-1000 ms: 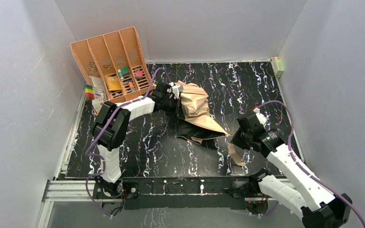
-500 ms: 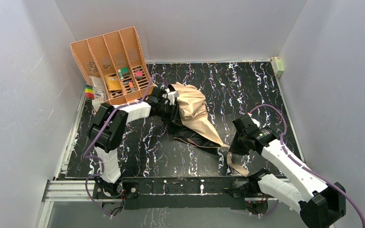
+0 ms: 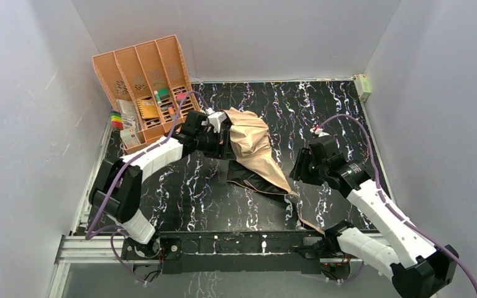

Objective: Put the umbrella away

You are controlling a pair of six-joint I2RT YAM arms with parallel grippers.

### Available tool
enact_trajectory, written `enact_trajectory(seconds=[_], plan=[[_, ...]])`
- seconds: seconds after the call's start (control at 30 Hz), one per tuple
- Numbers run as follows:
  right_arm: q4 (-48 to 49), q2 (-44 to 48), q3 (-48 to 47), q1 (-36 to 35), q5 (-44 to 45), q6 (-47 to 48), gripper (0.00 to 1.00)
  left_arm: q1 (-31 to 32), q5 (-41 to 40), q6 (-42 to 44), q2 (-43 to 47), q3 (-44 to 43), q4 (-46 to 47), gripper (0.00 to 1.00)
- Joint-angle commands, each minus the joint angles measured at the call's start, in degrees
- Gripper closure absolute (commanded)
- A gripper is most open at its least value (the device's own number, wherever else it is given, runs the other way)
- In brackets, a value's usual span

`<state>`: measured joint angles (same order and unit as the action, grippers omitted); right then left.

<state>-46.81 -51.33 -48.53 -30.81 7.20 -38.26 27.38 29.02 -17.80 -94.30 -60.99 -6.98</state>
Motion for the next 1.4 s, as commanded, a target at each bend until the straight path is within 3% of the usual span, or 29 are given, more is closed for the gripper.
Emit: enact_trajectory(seconds=[0.0,0.23,0.4,0.93,1.1,1.27,1.37], plan=[[10.82,-0.78,-1.91,0.16,-6.68,8.50,0.43,1.58,-3.52,-0.90,5.38,4.71,-3.07,0.39],[13.24,-17.80,-11.26,0.24,-4.31,12.86,0.40,11.22,-13.85,-5.31,11.14,11.55,-0.79,0.40],[17.89,-22.25,-11.97,0.23,-6.78,13.07,0.40,17.72,-18.56,-7.54,8.71,12.21,2.44,0.39],[20.62,-17.77,-2.37,0.44,-9.51,9.61,0.40,20.77,-24.94,-1.24,-4.97,2.16,1.67,0.44],[20.62,-17.73,-2.36,0.46,-8.94,9.73,0.40,20.72,-27.47,-0.81,-6.87,1.01,0.92,0.56],[16.78,-18.19,-2.87,0.70,-4.00,9.47,0.40,20.68,-36.07,-1.18,-6.94,-0.50,-1.40,0.67],[13.62,-17.84,-2.02,1.55,-0.98,8.26,0.37,20.55,-38.32,-0.29,-6.11,-1.58,-2.17,0.66]])
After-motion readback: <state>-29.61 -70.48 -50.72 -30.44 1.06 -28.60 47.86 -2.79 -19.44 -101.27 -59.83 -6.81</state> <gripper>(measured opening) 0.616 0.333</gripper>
